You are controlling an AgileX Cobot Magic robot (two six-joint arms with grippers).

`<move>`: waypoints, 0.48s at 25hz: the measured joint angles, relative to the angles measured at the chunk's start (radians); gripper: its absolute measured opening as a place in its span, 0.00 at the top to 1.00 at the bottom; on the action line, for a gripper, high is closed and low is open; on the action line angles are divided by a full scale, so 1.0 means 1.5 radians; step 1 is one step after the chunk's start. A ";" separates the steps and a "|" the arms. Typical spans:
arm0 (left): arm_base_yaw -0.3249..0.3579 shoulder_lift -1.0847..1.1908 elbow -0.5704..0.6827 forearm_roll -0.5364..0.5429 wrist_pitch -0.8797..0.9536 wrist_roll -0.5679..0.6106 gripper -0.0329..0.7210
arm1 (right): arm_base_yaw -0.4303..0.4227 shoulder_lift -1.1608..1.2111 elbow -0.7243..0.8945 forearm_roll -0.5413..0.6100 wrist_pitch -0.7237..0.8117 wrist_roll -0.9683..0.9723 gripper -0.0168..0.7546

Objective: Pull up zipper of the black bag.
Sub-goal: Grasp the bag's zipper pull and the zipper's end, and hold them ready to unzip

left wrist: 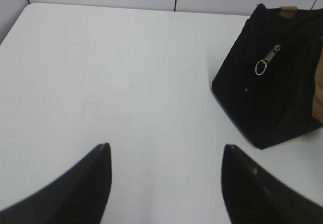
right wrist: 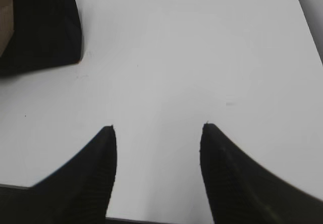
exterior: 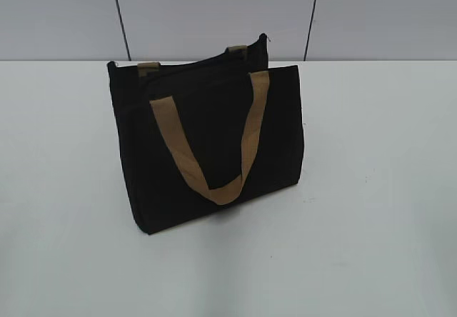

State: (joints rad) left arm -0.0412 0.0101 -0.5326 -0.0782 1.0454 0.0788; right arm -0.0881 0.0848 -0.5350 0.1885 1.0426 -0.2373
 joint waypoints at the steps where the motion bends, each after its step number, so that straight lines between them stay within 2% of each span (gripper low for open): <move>1: 0.000 0.011 -0.002 0.000 -0.004 0.001 0.28 | 0.000 0.021 -0.011 0.000 -0.009 -0.004 0.44; 6: 0.000 0.087 -0.006 -0.001 -0.049 0.036 0.29 | 0.000 0.111 -0.053 0.004 -0.076 -0.013 0.44; 12: 0.000 0.202 -0.006 -0.031 -0.197 0.097 0.32 | 0.000 0.160 -0.083 0.005 -0.141 -0.014 0.44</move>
State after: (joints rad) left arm -0.0412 0.3131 -0.5420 -0.1241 0.7499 0.2240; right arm -0.0881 0.3253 -0.6593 0.1960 0.8304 -0.2581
